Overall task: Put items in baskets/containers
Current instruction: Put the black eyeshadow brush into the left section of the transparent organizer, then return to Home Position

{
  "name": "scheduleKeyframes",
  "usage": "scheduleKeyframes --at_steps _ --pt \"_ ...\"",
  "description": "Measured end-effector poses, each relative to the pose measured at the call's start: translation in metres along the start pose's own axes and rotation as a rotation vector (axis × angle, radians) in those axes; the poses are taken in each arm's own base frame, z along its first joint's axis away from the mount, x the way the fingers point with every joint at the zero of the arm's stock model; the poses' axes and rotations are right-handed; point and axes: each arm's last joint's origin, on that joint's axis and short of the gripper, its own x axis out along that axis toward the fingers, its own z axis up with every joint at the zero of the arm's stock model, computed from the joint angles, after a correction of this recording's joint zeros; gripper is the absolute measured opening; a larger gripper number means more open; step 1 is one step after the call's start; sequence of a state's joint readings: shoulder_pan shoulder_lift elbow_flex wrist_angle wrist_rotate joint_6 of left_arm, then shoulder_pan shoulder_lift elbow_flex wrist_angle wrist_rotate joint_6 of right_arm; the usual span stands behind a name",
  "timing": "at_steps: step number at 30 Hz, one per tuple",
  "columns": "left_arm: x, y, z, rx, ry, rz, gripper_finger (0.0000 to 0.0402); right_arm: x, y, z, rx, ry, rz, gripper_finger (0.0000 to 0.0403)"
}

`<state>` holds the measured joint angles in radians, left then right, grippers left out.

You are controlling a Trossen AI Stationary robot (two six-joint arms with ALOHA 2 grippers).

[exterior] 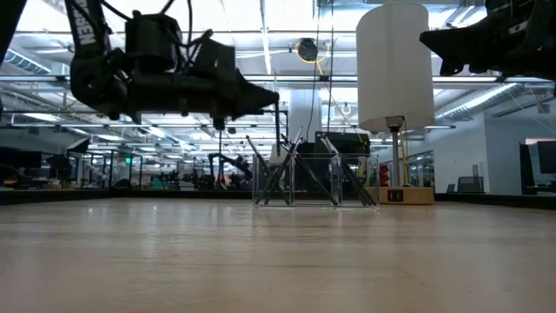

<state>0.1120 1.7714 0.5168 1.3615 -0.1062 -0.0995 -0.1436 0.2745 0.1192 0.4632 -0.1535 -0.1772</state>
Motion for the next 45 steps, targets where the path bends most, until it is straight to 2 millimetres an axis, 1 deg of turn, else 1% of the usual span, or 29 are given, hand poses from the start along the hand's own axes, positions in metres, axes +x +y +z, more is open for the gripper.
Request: scheduleKeyframes --at_steps 4,13,19,30,39,42,45 --pt "0.005 0.000 -0.011 0.039 0.037 0.003 0.0030 0.000 0.000 0.000 0.005 0.000 0.002 0.0000" --pt "0.004 0.004 -0.027 0.060 0.110 0.044 0.0030 0.000 0.000 0.000 0.020 0.003 0.005 0.0000" --pt "0.002 0.002 -0.045 0.045 0.195 0.043 0.0030 0.000 0.000 0.000 0.028 0.004 0.005 0.0000" --pt "0.002 0.000 -0.046 0.059 0.205 -0.005 0.0031 0.000 0.000 0.000 0.031 0.004 0.005 0.0000" --pt "0.002 0.002 -0.049 0.095 0.241 0.039 0.0032 0.000 0.000 0.000 0.035 0.004 0.005 0.0000" --pt "0.002 0.002 -0.049 0.110 0.246 0.035 0.0043 0.000 0.000 0.000 0.035 0.004 0.005 0.0000" --pt "0.001 0.002 -0.050 0.112 0.257 0.041 0.0069 0.000 0.000 0.000 0.035 0.004 0.005 0.0000"
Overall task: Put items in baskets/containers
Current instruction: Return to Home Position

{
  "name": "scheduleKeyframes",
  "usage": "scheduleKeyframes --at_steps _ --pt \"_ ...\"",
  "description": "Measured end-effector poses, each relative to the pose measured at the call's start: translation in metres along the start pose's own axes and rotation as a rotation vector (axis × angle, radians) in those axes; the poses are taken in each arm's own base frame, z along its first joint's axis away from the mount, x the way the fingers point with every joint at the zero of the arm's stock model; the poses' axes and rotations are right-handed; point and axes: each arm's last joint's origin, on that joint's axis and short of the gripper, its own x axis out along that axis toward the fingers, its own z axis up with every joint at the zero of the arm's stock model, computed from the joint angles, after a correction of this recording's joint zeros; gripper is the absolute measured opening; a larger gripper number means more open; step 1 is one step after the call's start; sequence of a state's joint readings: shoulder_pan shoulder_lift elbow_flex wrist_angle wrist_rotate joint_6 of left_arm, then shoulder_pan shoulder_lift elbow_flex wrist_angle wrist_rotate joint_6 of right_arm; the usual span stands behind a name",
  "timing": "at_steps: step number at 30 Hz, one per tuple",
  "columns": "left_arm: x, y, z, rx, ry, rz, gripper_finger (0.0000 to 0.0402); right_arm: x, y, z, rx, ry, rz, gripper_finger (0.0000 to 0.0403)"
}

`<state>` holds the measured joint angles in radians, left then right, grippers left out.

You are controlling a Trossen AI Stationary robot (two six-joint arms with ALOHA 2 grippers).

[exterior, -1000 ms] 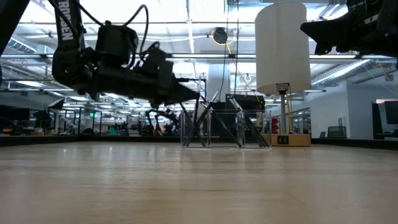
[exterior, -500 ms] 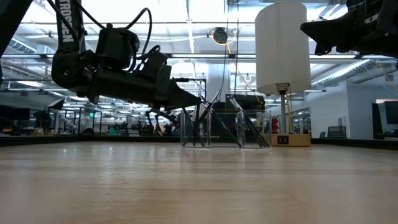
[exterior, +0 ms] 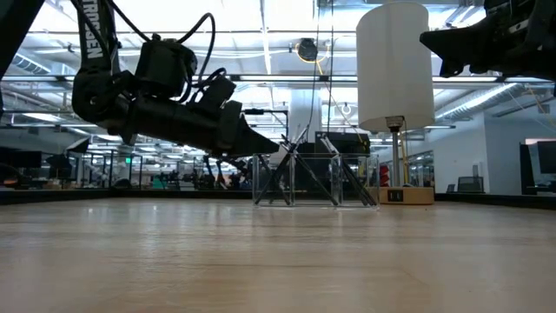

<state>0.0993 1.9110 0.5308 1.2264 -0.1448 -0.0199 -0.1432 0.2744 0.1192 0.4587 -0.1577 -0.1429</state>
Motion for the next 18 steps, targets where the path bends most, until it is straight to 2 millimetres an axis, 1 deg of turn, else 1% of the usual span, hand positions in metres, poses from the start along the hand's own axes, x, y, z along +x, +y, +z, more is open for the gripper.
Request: scheduleKeyframes --at_steps 4,7,10,13,16,18 --pt "-0.001 0.000 0.002 -0.001 -0.010 0.015 0.0109 0.000 0.000 0.000 -0.002 0.001 0.000 0.0000" --pt "-0.004 -0.002 0.015 0.026 -0.050 0.004 0.0132 0.000 0.000 -0.001 -0.002 0.012 0.002 0.0000" --pt "-0.012 -0.008 0.039 0.079 -0.123 -0.013 0.0145 0.000 0.000 -0.002 -0.002 0.019 0.003 0.0000" --pt "-0.027 -0.015 0.071 0.115 -0.198 -0.038 0.0146 0.000 0.000 -0.003 -0.001 0.025 0.004 0.0000" --pt "-0.054 -0.019 0.104 0.156 -0.200 -0.044 0.0138 0.000 0.000 -0.003 -0.002 0.025 0.004 0.0000" --pt "-0.077 -0.018 0.120 0.200 -0.148 -0.027 0.0122 0.000 0.000 -0.002 0.001 0.024 0.004 0.0000"
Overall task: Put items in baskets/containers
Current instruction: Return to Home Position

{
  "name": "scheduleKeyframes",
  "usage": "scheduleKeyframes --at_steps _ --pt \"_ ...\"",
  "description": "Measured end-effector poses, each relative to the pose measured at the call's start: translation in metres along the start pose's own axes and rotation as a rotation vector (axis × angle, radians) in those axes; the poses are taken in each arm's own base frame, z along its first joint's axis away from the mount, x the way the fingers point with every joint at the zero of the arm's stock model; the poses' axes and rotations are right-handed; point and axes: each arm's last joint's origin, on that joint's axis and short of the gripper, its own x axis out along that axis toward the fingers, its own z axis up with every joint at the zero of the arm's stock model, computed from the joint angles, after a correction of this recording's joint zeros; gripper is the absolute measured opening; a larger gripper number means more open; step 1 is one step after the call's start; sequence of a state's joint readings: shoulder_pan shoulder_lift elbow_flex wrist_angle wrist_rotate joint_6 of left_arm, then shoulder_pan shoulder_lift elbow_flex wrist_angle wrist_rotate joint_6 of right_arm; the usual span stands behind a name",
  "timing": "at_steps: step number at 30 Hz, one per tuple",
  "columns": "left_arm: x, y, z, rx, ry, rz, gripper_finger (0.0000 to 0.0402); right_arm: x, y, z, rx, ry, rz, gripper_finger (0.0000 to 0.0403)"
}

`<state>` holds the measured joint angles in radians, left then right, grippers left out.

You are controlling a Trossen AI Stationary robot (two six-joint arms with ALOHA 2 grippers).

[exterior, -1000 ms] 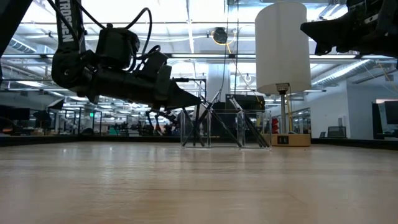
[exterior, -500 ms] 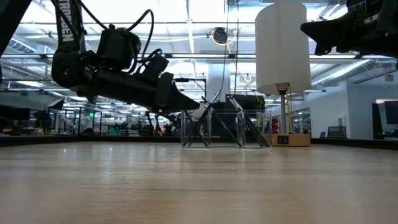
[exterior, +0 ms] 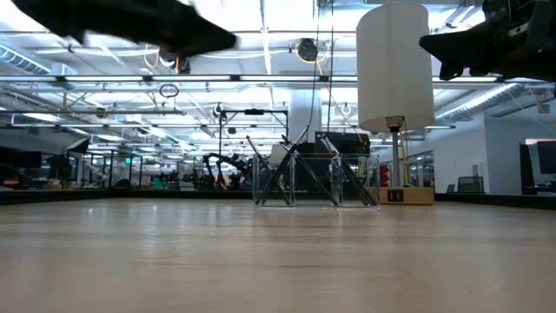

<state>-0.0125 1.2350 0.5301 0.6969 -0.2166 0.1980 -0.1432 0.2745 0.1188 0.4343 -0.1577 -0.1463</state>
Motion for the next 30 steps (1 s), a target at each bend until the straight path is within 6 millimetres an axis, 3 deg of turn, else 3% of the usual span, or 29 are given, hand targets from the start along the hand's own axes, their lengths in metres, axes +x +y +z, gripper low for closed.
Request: scheduleKeyframes --at_steps 6,11,14,18,23,30 --pt "-0.082 0.017 0.035 0.113 0.110 0.013 0.0015 0.000 0.000 0.000 0.002 -0.002 0.003 0.0000" --pt "-0.123 0.028 0.025 0.105 -0.032 -0.071 0.0005 -0.002 0.002 0.000 0.026 -0.095 0.044 0.0000" --pt "-0.135 0.029 0.002 0.103 -0.105 -0.049 0.0005 -0.004 -0.001 0.011 0.051 -0.214 0.018 0.0000" --pt "-0.145 0.028 -0.032 0.065 -0.142 -0.016 0.0003 -0.004 -0.006 0.007 0.121 -0.179 -0.027 0.0000" --pt "-0.157 0.028 -0.046 0.035 -0.207 -0.045 0.0002 -0.006 -0.014 -0.004 0.165 -0.068 -0.116 0.0000" --pt "-0.152 0.025 -0.077 -0.003 -0.056 -0.080 0.0002 -0.006 -0.016 -0.015 0.199 0.030 -0.102 0.0000"
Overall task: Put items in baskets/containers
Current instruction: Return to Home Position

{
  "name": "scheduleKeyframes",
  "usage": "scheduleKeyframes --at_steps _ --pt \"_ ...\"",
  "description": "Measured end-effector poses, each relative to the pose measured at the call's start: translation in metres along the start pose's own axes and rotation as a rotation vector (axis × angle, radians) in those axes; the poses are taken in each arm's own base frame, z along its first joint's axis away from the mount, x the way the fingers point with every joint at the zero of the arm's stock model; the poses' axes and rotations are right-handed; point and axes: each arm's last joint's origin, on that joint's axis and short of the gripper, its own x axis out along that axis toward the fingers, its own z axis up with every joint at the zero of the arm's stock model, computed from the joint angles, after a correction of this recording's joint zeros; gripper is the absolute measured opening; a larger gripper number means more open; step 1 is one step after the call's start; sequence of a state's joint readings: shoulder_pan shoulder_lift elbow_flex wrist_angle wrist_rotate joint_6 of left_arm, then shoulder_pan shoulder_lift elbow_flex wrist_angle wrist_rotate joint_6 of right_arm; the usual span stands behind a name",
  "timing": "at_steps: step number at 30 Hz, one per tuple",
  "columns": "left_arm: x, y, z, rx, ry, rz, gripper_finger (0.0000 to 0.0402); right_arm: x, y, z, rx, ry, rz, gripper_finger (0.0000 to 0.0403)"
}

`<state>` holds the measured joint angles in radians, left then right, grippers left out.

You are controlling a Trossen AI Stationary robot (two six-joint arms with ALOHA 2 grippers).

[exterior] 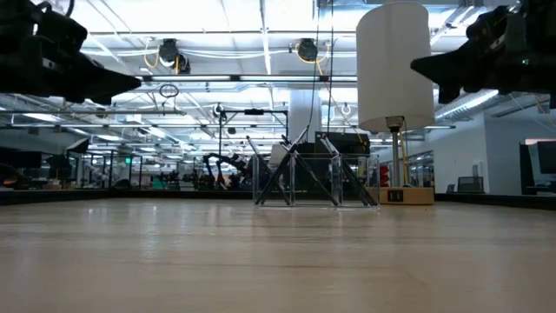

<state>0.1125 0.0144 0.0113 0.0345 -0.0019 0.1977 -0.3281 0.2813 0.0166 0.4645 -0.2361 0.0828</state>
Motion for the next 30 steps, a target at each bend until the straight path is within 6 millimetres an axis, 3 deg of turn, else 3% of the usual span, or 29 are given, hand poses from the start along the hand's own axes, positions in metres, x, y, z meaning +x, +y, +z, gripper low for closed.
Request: scheduleKeyframes --at_steps 30 --pt "0.0015 0.0018 -0.0045 -0.128 0.053 0.019 0.0004 0.0014 -0.0006 -0.0028 -0.010 0.025 -0.001 0.0000"
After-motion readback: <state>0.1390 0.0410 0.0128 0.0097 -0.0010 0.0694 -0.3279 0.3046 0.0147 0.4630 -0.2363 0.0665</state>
